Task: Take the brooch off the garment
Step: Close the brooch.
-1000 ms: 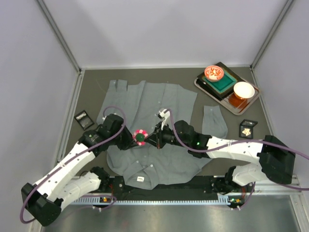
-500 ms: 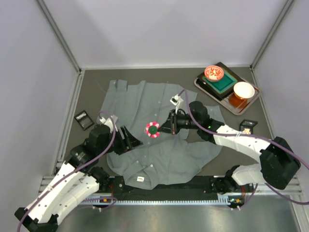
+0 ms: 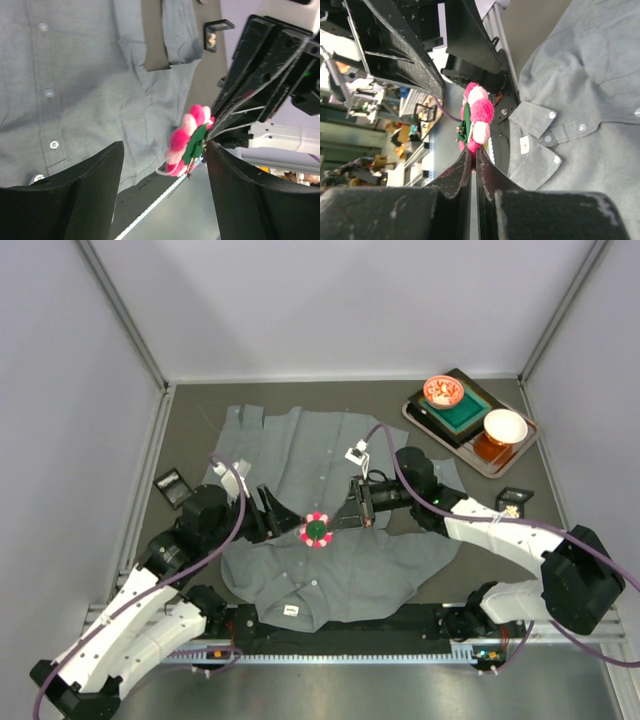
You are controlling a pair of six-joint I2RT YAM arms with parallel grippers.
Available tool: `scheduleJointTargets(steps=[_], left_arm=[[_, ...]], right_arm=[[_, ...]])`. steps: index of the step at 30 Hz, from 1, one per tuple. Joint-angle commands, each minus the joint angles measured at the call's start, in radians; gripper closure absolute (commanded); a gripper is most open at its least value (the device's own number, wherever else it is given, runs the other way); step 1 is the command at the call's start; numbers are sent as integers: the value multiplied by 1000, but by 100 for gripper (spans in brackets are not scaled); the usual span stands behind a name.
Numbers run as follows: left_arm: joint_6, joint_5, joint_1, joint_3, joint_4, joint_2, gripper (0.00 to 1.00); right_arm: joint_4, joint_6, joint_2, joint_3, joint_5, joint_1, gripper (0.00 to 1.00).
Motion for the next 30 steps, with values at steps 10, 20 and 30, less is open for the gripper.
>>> scheduleJointTargets(steps=[10,20,30], left_arm=[[-155,242,9,-71,329,19,41],[-224,295,29,-122,409,-14,45],[-256,350,32,-159,490,40,68]], right_arm=[[130,63,10,-18,-115,-14,100],[167,75,10,-54,-125,-60,100],[219,117,10,-48,-147,-60,100]])
